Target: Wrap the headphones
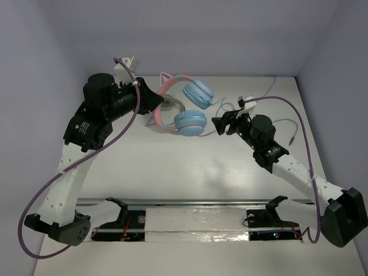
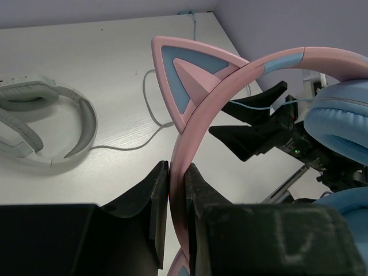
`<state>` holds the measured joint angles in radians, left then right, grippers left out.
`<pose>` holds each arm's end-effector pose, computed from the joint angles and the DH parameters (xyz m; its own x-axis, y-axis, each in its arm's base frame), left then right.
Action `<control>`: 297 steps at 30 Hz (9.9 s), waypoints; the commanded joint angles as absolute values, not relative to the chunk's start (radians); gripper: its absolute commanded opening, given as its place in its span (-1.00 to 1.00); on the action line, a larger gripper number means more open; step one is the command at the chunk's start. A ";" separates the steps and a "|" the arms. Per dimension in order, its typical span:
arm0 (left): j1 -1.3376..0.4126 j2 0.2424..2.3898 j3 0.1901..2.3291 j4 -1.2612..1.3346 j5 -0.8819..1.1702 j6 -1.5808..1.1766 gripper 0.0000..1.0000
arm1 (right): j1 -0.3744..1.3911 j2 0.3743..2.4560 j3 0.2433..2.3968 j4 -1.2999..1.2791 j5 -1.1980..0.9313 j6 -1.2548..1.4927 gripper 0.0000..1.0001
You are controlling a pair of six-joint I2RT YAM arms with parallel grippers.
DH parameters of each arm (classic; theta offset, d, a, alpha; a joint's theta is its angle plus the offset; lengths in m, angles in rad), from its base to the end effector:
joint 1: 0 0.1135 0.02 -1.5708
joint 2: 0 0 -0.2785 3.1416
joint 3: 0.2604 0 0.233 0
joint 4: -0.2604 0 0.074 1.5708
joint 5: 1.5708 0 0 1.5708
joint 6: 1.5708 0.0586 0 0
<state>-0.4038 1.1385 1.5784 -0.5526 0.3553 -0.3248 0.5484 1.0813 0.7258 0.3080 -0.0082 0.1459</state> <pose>0.1847 -0.1011 0.5020 -0.3170 -0.1899 -0.9292 0.6174 0.7024 -0.3542 0.2160 0.1325 0.3309 -0.1169 0.0990 -0.9882 -0.5168 0.8436 0.1456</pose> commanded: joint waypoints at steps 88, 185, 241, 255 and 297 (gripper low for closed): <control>-0.440 1.135 1.023 0.318 -0.053 -0.865 -1.00 | 0.974 1.201 0.815 0.077 0.144 0.494 -1.00; -0.897 1.055 1.068 -0.545 -0.250 -0.163 -1.00 | 0.928 1.013 0.870 -0.285 0.588 0.468 -0.50; -0.868 0.963 1.325 -0.494 -0.199 -0.213 -1.00 | 0.494 1.206 0.842 -0.082 0.379 0.517 -0.66; -0.824 0.945 1.442 -0.416 0.124 -0.255 -1.00 | 0.466 1.333 0.891 -0.104 0.345 0.538 -0.25; -0.787 0.980 1.390 -0.244 0.134 -0.407 -1.00 | 0.457 0.888 0.559 0.302 -0.091 0.505 -0.73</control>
